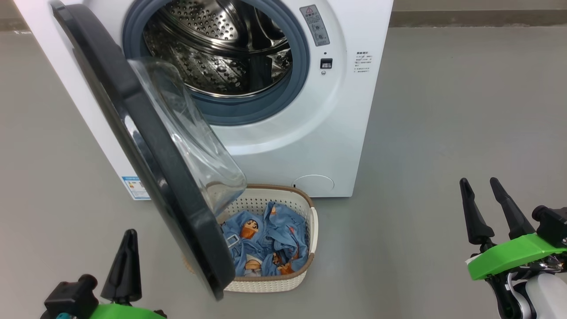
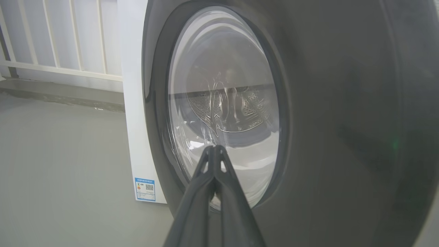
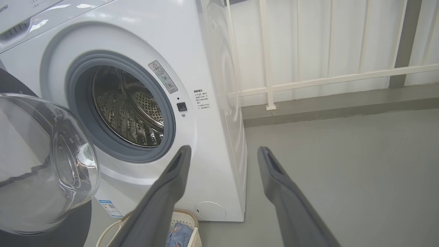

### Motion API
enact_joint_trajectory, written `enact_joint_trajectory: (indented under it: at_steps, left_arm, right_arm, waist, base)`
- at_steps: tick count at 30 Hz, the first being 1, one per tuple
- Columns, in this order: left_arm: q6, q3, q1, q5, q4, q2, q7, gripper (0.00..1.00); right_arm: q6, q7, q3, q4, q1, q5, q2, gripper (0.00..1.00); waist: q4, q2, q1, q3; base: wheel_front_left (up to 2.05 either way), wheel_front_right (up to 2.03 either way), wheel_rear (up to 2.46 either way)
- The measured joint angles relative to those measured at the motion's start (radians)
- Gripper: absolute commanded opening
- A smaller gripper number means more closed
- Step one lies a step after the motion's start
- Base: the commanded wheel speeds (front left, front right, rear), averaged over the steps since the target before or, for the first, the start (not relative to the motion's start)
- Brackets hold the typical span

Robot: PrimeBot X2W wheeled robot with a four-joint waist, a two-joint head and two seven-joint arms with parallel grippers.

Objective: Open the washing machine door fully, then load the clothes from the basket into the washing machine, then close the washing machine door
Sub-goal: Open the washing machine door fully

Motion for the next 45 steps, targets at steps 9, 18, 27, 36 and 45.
enact_joint_trajectory:
  at_steps: [9,18,27,36,45]
  left_arm:
    - [0.0,0.003,-0.004,0.002,-0.105,-0.008,-0.02,0.0]
    - [-0.006,-0.001,-0.012,0.058,-0.317,-0.021,-0.031,0.0]
    - [-0.051,-0.088,-0.02,0.081,-0.497,-0.031,-0.021,0.0]
    - [-0.072,-0.213,-0.019,0.028,-0.453,-0.044,0.063,0.0]
    - [-0.079,-0.254,-0.018,-0.004,-0.295,-0.056,0.106,0.0]
  right_arm:
    - [0.0,0.0,0.0,0.0,0.0,0.0,0.001,1.0]
    - [0.0,0.0,0.003,0.003,0.0,0.0,0.001,1.0]
    - [0.0,0.0,0.004,0.004,0.0,0.001,0.004,1.0]
    - [0.0,0.0,0.003,0.004,0.0,0.001,0.013,1.0]
    - [0.0,0.0,0.004,0.004,0.0,0.001,0.015,1.0]
  waist:
    - [0.0,0.0,0.0,-0.002]
    - [0.002,0.0,0.0,0.0]
    - [-0.002,0.0,0.0,-0.001]
    - [-0.01,0.0,0.0,0.009]
    - [-0.031,0.0,0.0,0.016]
  base:
    - [0.0,0.0,0.0]
    - [0.0,0.0,0.0]
    - [0.0,0.0,0.0]
    - [0.0,0.0,0.0]
    - [0.0,0.0,0.0]
